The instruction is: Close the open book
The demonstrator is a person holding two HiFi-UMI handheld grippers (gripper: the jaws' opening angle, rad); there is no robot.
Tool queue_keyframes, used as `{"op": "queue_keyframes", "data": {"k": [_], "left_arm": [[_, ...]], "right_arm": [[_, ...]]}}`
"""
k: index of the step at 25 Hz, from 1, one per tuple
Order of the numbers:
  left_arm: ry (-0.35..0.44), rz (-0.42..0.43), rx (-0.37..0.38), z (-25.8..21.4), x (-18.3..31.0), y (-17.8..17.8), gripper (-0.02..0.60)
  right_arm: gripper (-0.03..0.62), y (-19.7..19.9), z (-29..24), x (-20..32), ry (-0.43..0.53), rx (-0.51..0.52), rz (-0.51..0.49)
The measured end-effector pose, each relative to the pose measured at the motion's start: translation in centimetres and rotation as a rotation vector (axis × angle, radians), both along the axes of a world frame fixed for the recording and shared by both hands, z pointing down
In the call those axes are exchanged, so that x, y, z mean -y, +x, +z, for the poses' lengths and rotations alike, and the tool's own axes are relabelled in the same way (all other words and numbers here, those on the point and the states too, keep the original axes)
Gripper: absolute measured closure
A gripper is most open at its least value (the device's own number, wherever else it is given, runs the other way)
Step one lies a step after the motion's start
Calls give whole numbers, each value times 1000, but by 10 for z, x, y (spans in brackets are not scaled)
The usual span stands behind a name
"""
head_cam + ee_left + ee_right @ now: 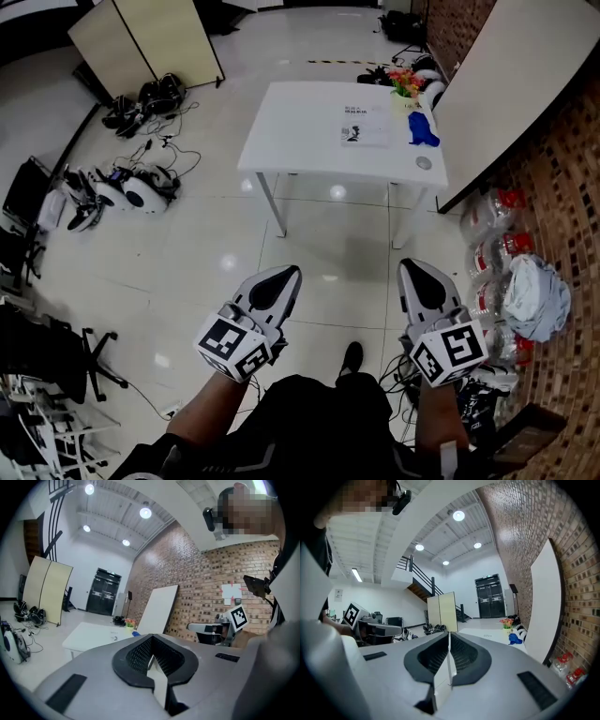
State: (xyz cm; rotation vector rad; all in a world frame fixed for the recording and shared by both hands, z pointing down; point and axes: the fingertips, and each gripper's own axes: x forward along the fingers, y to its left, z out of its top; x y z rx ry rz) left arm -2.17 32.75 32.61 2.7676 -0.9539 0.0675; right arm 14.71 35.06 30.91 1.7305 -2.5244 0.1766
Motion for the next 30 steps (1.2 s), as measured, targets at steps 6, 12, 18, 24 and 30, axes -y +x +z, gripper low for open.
{"op": "queue_keyframes", "data": {"k": [6, 12, 18, 24, 30], "left_arm": [[21, 25, -29, 3, -78, -77, 586], [4, 35, -41, 3, -145, -126, 586], [59, 49, -31, -17, -204, -113, 586], [50, -7, -14, -20, -263, -77, 586], [43, -25, 4, -20, -313, -56, 586]], "right_arm": [[586, -77, 0, -82, -3, -4, 48], [586, -133, -8, -152, -15, -7, 56], [586, -128, -20, -211, 18, 3, 67], [586, -90, -20, -264, 19, -10, 21], [588, -61, -9, -311, -9, -2, 17]]}}
